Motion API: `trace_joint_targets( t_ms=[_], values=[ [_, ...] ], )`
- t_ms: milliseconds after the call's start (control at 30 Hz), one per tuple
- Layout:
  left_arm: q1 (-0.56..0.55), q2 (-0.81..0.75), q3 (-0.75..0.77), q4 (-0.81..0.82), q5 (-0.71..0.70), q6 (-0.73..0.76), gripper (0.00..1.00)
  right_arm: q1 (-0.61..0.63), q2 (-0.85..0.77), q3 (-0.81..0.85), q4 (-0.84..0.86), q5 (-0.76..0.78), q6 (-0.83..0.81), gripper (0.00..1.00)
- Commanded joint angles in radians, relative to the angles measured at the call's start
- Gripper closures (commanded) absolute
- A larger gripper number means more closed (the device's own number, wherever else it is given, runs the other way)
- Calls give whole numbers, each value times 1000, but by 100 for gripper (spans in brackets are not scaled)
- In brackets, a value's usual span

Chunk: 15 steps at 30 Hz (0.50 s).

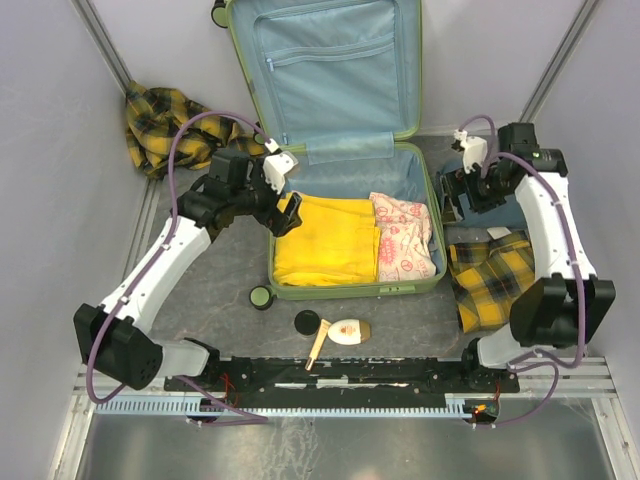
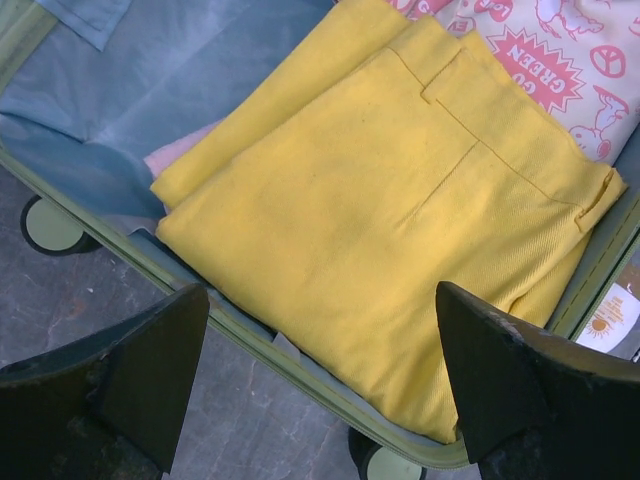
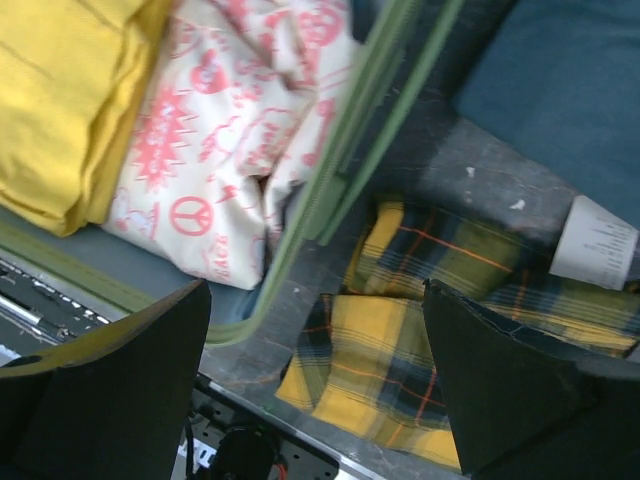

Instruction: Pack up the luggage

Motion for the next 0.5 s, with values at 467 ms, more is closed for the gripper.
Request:
trace_joint_targets(
  t_ms=[467],
  values=[
    [69,64,-2,32,94,-27,0,-394,572,577,-126,18,-15,7]
  ],
)
